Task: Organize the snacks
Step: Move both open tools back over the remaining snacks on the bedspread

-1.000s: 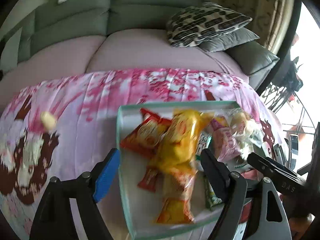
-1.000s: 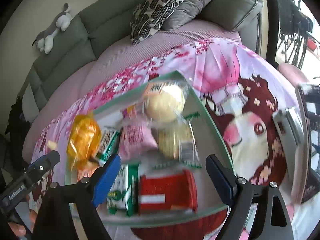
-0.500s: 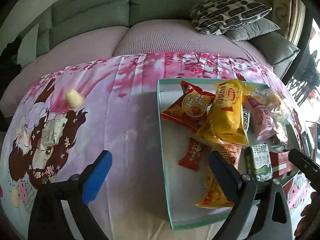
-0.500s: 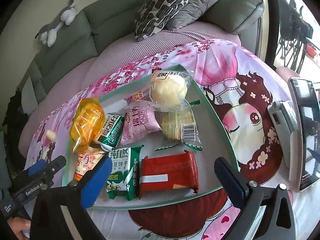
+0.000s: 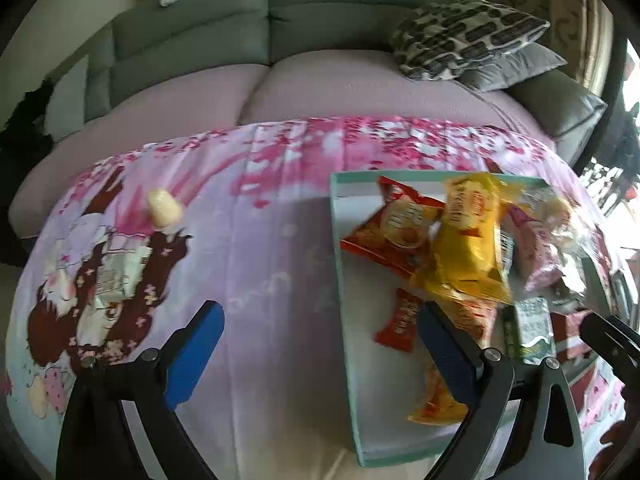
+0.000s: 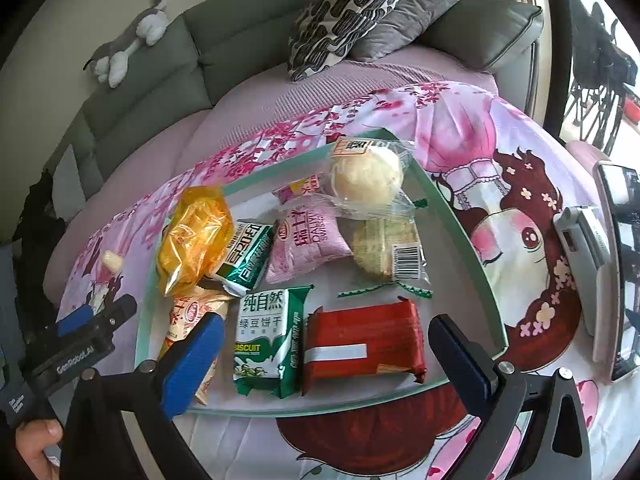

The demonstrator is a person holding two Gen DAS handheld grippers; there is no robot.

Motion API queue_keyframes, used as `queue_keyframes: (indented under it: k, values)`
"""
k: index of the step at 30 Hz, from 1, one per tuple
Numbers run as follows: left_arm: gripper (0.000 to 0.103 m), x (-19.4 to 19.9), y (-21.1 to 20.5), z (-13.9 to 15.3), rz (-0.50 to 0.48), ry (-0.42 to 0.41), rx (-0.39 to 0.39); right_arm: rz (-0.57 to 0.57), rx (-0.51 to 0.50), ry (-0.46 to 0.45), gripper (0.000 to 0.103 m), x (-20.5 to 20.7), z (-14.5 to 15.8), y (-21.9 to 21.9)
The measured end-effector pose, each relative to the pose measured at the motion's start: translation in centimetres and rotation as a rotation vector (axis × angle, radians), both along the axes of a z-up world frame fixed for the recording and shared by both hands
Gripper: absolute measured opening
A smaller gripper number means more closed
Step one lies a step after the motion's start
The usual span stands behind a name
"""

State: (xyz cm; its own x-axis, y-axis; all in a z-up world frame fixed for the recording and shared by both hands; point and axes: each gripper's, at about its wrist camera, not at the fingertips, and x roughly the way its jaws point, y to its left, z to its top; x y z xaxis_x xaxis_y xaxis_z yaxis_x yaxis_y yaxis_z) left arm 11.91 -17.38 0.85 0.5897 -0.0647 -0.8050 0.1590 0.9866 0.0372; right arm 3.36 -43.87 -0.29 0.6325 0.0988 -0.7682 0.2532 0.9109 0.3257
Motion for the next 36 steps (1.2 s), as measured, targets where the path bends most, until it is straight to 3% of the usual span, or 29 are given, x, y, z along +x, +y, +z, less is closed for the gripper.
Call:
queue_keyframes:
  k: [19, 36]
  values:
    - [0.097, 3.0, 7.5, 0.2, 0.142, -0.017, 0.056, 0.096, -0.053, 0.009, 0.103, 2.7, 0.5, 6.1]
    - [0.097, 5.1, 17.6, 0.9, 0.361, -0.026, -0.003, 0.19, -0.091, -0.001, 0.103, 6.7, 2.3, 13.5]
